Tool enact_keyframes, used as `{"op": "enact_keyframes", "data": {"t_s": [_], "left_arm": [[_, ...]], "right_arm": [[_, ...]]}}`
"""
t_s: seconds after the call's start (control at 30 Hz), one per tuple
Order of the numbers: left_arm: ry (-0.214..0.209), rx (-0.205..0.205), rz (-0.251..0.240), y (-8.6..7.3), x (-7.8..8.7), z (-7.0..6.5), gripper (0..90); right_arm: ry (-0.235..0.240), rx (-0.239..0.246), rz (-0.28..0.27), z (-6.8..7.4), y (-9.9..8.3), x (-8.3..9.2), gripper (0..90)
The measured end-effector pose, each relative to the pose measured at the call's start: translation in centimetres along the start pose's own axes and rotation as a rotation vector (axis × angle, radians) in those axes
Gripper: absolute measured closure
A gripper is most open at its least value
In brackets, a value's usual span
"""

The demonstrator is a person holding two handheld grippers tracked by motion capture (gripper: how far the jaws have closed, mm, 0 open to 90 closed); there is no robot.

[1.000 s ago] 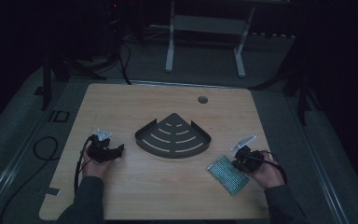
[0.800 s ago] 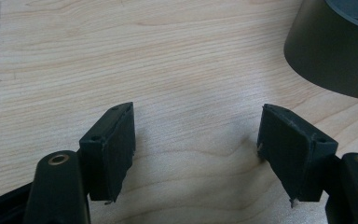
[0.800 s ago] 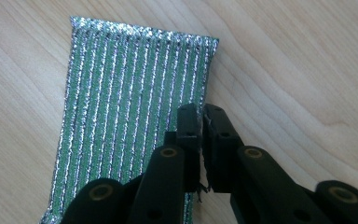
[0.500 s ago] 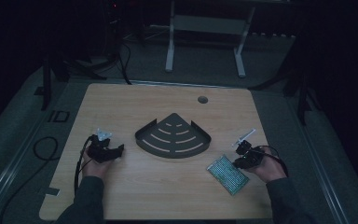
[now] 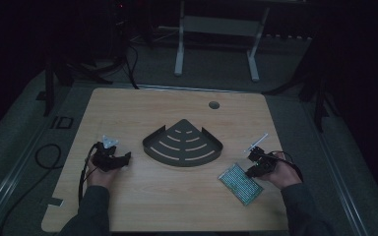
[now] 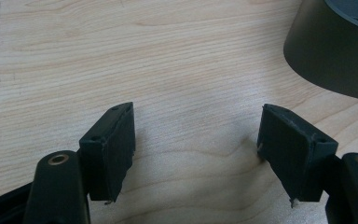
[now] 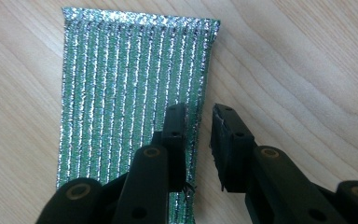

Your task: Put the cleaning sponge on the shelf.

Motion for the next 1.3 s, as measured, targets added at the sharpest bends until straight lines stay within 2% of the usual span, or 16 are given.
{"op": "enact_keyframes", "data": {"t_s": [0.23,0.53,0.83,1.0,1.13,1.3], "left_arm": [[0.000,-0.001,0.001,0.0,0.0,0.0,28.3],[0.000,0.000,0.000,0.0,0.0,0.0,28.2],[0.000,-0.001,0.001,0.0,0.0,0.0,28.2],[0.000,-0.001,0.001,0.0,0.0,0.0,28.2],[-0.001,-0.001,0.001,0.0,0.0,0.0,28.2],[-0.001,-0.001,0.000,0.0,0.0,0.0,28.2]], "right_arm": [[0.025,-0.008,0.026,-0.1,-0.1,-0.6,72.6],[0.090,-0.037,0.054,-0.7,0.0,-1.0,69.6],[0.166,-0.055,0.093,-0.7,0.2,-1.2,77.8],[0.226,-0.074,0.095,-1.1,0.1,-1.4,80.7],[0.234,-0.057,0.115,-0.9,0.3,-1.3,85.6],[0.198,-0.026,0.145,-0.7,0.6,-1.2,89.2]]}}
Point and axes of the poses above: each handheld gripper's, and its own axes: x roughly backward along the jaws, y roughly out of its top, z roughly to its left, the point moved 8 cm from there along -x, roughly forward along the jaws, and after that the axes turned 5 degrees about -z, right-handed, at the moved point
